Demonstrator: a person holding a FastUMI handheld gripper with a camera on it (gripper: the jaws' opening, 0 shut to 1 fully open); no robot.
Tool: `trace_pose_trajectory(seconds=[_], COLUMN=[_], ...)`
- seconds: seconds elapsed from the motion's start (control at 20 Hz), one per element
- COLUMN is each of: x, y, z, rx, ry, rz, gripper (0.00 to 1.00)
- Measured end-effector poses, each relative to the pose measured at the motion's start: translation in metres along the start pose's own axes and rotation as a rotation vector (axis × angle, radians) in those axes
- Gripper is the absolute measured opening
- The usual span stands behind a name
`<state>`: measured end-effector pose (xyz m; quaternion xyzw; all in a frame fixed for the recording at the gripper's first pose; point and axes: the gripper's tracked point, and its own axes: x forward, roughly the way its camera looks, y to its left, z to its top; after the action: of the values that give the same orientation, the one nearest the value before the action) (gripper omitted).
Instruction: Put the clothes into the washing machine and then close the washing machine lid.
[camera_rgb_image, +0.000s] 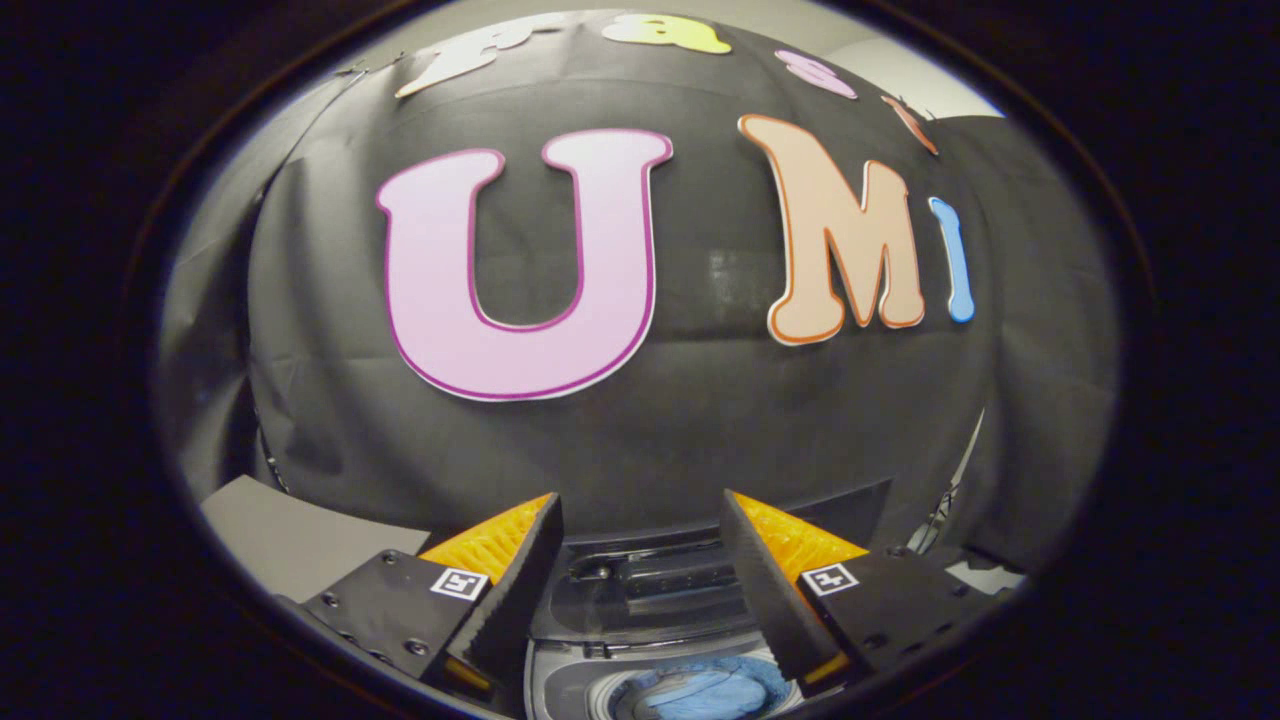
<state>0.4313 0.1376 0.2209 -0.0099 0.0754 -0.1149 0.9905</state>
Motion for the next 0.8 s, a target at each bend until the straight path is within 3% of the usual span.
trace_pose_trajectory(seconds=[0.25, 0.6, 0.7, 0.8], x=[0.035, 0.024, 0.01, -0.007], y=[-0.007, -0.008, -0.022, -0.034], z=[-0.025, -0.03, -0.075, -0.101], rx=[-0.004, 0.032, -0.064, -0.187], ry=[0.073, 0.09, 0.244, 0.269], rz=[-0.029, 0.018, -0.008, -0.006], gripper=[0.98, 0.99, 0.99, 1.0])
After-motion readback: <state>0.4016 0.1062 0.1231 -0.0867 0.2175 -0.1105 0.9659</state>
